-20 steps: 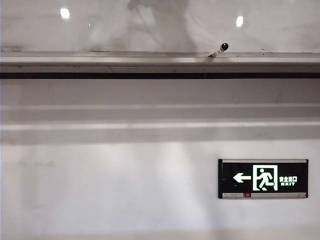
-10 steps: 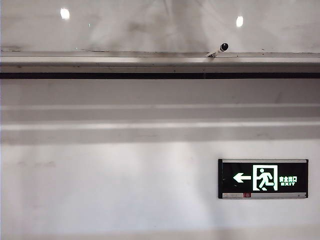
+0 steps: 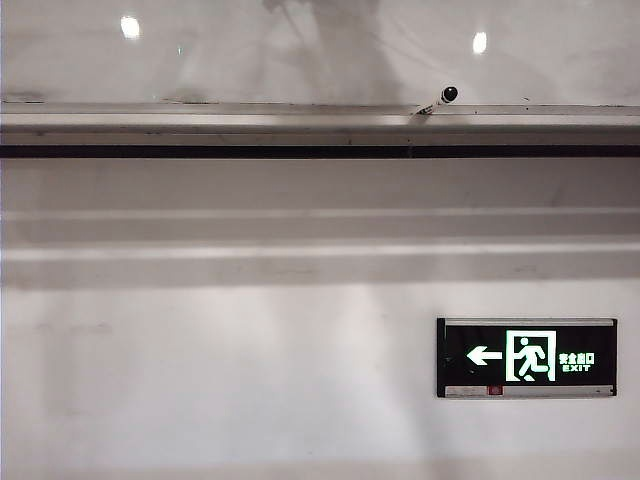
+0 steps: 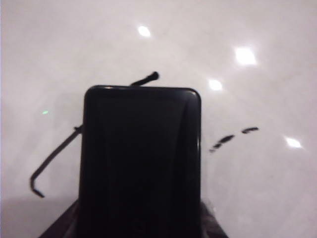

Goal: Wipe the whiteboard clean using the black magnetic whiteboard eraser attached to the whiteboard.

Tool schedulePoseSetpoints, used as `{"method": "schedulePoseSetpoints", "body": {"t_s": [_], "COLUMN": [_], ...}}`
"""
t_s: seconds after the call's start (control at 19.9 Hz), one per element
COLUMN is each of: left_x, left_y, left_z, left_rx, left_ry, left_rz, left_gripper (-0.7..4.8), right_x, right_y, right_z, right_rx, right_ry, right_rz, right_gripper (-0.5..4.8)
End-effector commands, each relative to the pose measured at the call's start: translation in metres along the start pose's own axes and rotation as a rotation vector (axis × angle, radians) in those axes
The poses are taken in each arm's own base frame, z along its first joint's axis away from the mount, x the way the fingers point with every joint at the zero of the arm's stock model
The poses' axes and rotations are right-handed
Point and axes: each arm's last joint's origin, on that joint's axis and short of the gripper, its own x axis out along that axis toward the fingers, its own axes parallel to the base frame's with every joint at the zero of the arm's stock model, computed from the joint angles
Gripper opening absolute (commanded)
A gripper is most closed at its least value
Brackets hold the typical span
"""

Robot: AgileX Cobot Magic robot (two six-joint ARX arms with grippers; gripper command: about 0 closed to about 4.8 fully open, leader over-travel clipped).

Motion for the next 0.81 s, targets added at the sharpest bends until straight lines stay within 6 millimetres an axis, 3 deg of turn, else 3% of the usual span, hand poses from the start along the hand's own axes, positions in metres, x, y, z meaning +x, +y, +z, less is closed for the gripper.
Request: {"method": "schedulePoseSetpoints", "body": {"t_s": [0.05, 0.25, 0.4, 0.6, 0.81], "left_x": [-0.002, -0.002, -0.003, -0.004, -0.005], "left_y": [0.0, 0.0, 0.0, 0.0, 0.0], "left_z": [0.003, 0.003, 0.004, 0.004, 0.004], "left_rx": [-0.003, -0.002, -0.002, -0.003, -0.003], "left_ry": [-0.019, -0.019, -0.02, -0.018, -0.015], "left_rz": [-0.015, -0.016, -0.016, -0.016, -0.016], "left_gripper": [-0.05, -0.05, -0.05, -0.05, -0.05], "right_x": [0.0, -0.006, -0.007, -0.004, -0.005], "right_y": [-0.041, -0.071, -0.082, -0.075, -0.052], "right_z": [0.0, 0.015, 0.01, 0.007, 0.012], "right_rx": [-0.001, 0.005, -0.003, -0.009, 0.024], "right_ry": [0.088, 0.113, 0.173, 0.127, 0.061], "right_rz": [-0.213, -0.321, -0.388, -0.232, 0.006], "right_gripper": [0.3, 0.3, 0.3, 0.3, 0.21]}}
